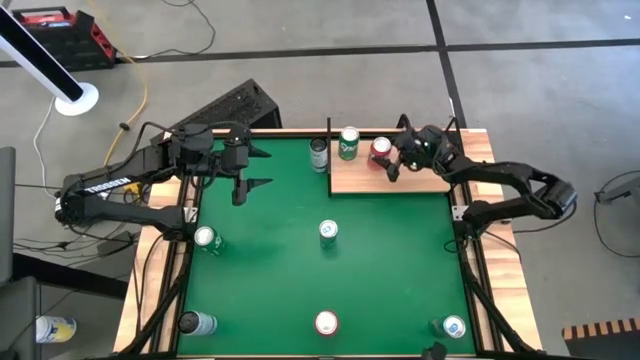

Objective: Place canned beverage on shelf
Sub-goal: Put the top orange soda can on the shelf

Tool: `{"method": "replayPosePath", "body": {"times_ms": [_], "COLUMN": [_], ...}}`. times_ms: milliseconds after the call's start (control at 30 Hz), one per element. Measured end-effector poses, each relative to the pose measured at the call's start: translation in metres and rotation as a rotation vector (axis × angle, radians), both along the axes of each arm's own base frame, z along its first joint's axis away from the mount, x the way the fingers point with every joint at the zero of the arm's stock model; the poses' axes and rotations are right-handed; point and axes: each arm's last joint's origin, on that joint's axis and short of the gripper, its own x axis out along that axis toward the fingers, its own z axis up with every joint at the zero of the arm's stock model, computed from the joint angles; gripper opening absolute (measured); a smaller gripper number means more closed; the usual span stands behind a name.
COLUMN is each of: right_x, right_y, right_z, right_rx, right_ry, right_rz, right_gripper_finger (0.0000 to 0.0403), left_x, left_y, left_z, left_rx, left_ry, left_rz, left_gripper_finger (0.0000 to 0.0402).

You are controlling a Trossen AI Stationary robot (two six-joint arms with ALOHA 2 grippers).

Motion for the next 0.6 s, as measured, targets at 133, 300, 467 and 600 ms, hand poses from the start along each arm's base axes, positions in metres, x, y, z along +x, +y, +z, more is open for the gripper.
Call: {"method": "replayPosePath", "body": {"times_ms": [133, 300, 467, 600], "right_x": [0.000, 0.000, 0.005, 0.015], "right_y": [0.000, -0.002, 0.009, 0.033], "right_z": [0.019, 0.049, 0.084, 0.096], "right_rx": [-0.027, -0.072, -0.033, 0.048], "right_ry": [-0.020, -0.050, -0.040, 0.044], "right_rz": [-0.009, -0.037, 0.010, 0.114], "right_gripper_finger": [0.0385, 0.0385, 0.0375, 0.0324], "left_x": [0.000, -0.001, -0.001, -0.002], "left_y": [0.000, 0.000, 0.000, 0.000], "left_z": [-0.001, -0.002, -0.004, -0.005], "left_rx": [-0.001, 0.002, -0.004, -0.006], "left_ry": [0.007, 0.021, 0.040, 0.051], "left_rz": [0.000, -0.003, -0.003, -0.003], "left_gripper_finger": [0.0283, 0.0283, 0.0283, 0.0283]}}
